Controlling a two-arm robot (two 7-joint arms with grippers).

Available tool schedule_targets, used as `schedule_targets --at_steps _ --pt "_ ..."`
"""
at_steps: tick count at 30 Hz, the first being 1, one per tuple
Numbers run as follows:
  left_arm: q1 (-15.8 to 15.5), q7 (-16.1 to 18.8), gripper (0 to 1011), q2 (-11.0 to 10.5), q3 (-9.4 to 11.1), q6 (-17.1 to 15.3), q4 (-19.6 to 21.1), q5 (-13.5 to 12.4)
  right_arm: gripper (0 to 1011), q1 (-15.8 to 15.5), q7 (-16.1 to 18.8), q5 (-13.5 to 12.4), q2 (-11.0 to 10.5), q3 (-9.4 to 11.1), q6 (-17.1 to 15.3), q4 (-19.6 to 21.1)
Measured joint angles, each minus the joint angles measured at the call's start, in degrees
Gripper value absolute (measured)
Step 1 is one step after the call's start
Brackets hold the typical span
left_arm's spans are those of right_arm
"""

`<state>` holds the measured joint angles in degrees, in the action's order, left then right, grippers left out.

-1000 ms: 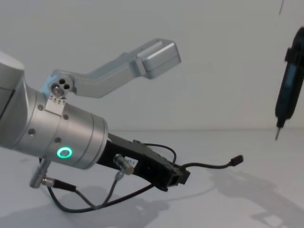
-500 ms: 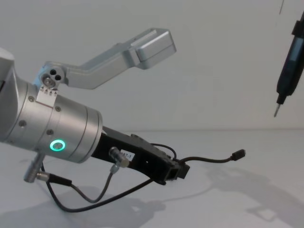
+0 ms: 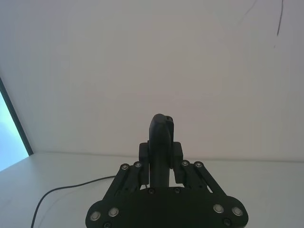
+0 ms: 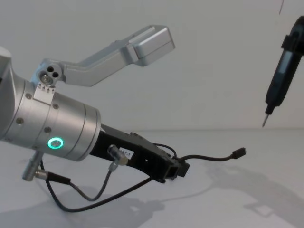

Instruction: Pick up the data cable with the one hand.

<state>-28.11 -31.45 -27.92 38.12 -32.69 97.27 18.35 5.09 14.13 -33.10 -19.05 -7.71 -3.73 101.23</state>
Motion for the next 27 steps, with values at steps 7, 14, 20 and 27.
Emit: schedule_targets --at_steps 7,14,20,27 --pt "0.0 0.0 36 0.0 0.0 0.0 0.1 0.1 279 0.9 0.2 -0.3 0.5 -1.0 0.8 -2.2" --pt "0.0 -0.1 36 -0.1 -0.1 0.0 0.1 0.1 279 1.6 0.5 -0.5 0.8 -2.0 1.6 -4.0" --pt "0.0 -0.1 36 -0.1 -0.1 0.0 0.1 0.1 279 2.0 0.6 -0.6 0.9 -2.6 2.1 -5.1" --pt "0.0 -0.1 36 -0.1 -0.1 0.0 0.2 0.1 279 2.6 0.7 -0.6 0.9 -3.3 2.4 -6.2"
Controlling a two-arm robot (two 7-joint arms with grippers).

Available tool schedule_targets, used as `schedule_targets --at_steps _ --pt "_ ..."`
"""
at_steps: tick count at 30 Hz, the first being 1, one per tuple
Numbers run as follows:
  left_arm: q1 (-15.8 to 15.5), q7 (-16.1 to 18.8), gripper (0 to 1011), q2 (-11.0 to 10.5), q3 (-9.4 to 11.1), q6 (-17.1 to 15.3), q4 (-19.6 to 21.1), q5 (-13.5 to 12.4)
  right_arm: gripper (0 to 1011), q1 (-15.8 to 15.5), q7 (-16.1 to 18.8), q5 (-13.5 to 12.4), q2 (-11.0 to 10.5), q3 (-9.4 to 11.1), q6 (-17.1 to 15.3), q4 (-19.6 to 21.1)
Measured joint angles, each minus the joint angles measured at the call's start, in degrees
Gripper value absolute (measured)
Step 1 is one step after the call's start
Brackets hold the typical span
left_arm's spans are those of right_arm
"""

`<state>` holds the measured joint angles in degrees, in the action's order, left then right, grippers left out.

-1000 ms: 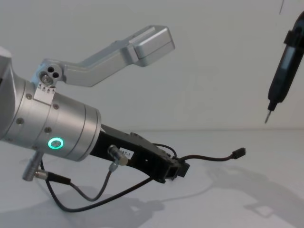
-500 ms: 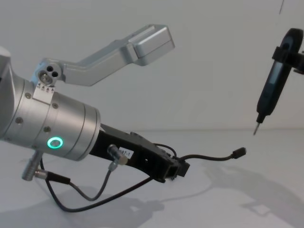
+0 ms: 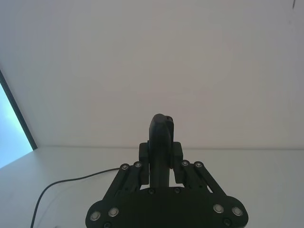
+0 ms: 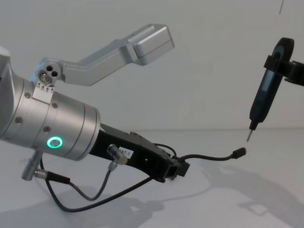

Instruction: Pick up the data cable with the one hand.

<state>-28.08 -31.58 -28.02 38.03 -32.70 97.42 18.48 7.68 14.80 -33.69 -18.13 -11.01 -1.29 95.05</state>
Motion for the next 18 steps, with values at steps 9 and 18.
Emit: schedule_targets --at_steps 9,18 --pt "0.0 0.0 36 0.0 0.0 0.0 0.0 0.0 279 0.6 -0.2 1.1 0.1 -0.6 0.4 -1.2" --pt "0.0 0.0 36 0.0 0.0 0.0 0.0 0.0 279 1.1 -0.7 2.3 0.5 -0.8 0.6 -2.1"
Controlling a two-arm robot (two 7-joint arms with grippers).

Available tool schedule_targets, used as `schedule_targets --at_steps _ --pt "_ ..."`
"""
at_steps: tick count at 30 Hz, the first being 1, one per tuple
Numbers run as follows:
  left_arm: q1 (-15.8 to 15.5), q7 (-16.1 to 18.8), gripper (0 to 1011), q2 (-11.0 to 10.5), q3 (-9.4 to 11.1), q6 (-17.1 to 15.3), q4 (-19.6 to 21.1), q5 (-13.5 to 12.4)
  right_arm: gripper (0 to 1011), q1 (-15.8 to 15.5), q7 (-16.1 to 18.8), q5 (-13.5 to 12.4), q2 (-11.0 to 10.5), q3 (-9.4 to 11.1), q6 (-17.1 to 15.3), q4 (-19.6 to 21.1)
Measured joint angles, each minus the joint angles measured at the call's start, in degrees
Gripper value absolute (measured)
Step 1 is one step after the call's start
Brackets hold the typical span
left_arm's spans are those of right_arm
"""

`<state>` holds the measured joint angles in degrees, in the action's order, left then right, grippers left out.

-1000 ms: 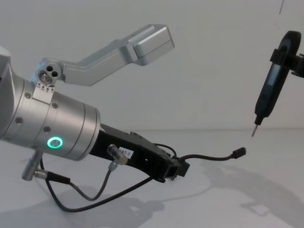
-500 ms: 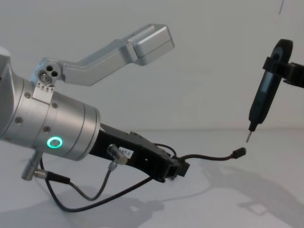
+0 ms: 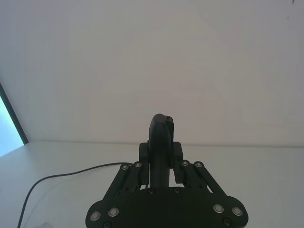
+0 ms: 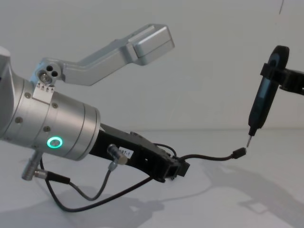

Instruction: Pick up the data cable with the one hand.

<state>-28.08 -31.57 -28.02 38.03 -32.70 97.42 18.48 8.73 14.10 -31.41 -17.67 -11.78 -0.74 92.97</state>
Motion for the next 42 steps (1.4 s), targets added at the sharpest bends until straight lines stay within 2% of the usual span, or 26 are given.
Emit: schedule_targets --at_steps 15,42 --pt "0.0 0.0 36 0.0 0.0 0.0 0.0 0.0 279 0.4 -0.1 0.7 0.5 0.1 -0.8 -0.7" --pt "0.0 0.0 36 0.0 0.0 0.0 0.0 0.0 279 0.7 0.8 -0.6 -0.2 -0.6 -1.5 -1.0"
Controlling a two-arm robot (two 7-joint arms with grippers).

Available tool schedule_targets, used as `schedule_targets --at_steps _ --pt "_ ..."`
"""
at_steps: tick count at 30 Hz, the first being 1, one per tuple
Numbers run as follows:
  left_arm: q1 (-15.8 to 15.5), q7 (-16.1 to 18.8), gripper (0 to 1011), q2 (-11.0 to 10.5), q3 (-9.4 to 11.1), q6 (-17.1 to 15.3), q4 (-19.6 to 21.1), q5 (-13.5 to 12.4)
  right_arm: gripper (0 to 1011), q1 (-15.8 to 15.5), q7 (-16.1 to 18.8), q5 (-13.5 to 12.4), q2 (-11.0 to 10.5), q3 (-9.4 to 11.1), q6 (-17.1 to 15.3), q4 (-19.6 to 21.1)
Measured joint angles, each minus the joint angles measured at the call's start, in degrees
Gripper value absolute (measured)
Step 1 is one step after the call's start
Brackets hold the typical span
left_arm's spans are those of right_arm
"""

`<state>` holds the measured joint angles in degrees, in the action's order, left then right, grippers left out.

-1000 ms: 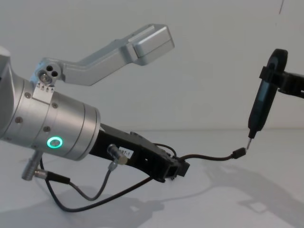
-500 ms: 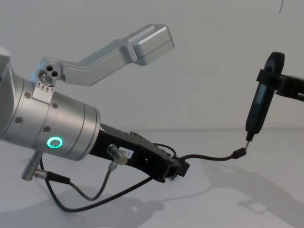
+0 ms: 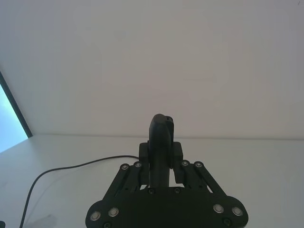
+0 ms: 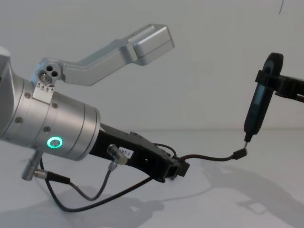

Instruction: Pick up the data cable with the one hand.

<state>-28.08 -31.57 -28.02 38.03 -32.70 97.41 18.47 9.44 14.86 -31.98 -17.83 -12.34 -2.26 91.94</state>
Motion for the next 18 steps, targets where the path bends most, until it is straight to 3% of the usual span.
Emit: schedule_targets --at_steps 18 --pt "0.0 0.0 36 0.0 0.0 0.0 0.0 0.0 279 0.0 0.0 -0.2 -0.1 -0.1 0.1 0.0"
